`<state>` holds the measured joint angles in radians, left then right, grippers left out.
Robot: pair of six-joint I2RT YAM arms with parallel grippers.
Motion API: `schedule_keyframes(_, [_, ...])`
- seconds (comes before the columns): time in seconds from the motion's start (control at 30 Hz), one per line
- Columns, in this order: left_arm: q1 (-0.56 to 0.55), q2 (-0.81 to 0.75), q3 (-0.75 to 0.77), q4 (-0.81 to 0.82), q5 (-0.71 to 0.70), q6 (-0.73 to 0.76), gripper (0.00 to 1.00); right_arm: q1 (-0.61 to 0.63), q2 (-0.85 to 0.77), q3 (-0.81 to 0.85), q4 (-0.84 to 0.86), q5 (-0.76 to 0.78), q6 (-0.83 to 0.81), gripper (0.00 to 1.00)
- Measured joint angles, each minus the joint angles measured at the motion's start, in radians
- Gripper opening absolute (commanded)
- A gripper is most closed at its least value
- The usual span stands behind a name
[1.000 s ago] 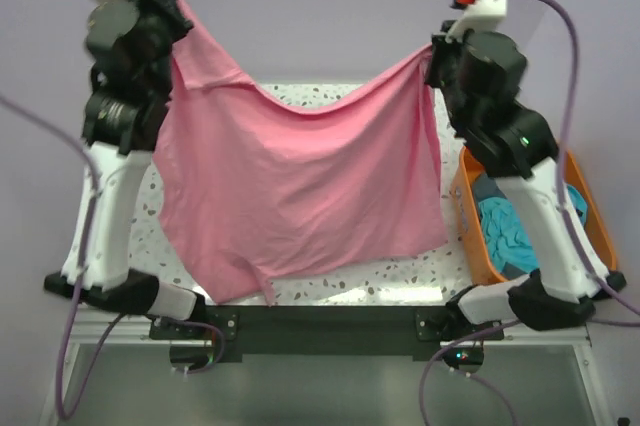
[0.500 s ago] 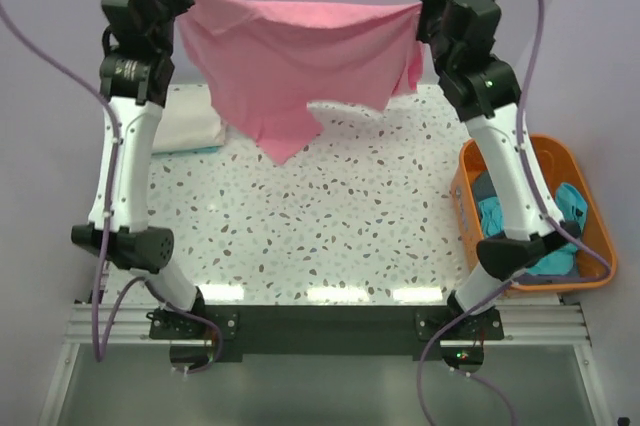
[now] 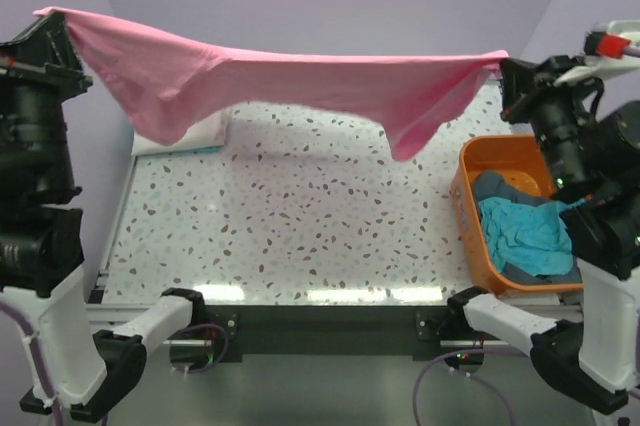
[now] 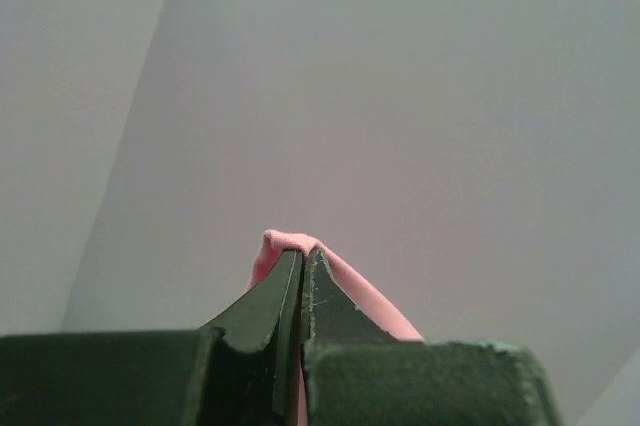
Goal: Fold and stack the t-shirts
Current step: Flatten the tshirt out
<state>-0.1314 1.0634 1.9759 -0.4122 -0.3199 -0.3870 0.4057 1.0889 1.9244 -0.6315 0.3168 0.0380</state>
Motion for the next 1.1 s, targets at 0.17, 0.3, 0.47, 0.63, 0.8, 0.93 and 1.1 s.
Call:
schedule_keyframes(0.17, [0.0,-0.058,0.156,-0.103,0.024,-0.013,0.0,0.0,-0.125,0.062,-0.143,-0.096,0.057,0.0])
schedule_keyframes(0.3, [0.0,-0.109,0.21,-0.09,0.03,-0.011,0.0,0.0,-0.217,0.087,-0.171,-0.161,0.081,0.0])
schedule_keyframes(0.47, [0.0,-0.155,0.07,0.015,0.017,0.008,0.0,0.0,-0.244,0.032,-0.141,-0.178,0.081,0.0])
schedule_keyframes(0.63, [0.0,-0.091,-0.237,0.149,-0.08,0.041,0.0,0.0,-0.161,-0.198,-0.048,-0.15,0.05,0.0])
schedule_keyframes(0.8, [0.001,0.186,-0.474,0.317,-0.138,0.099,0.0,-0.005,0.106,-0.4,0.097,-0.09,-0.016,0.0])
schedule_keyframes(0.93, [0.015,0.495,-0.571,0.41,-0.107,0.126,0.19,-0.034,0.424,-0.442,0.185,-0.078,-0.06,0.0])
schedule_keyframes(1.1, [0.036,0.88,-0.458,0.39,-0.054,0.13,0.92,-0.095,0.814,-0.343,0.211,-0.089,-0.088,0.51])
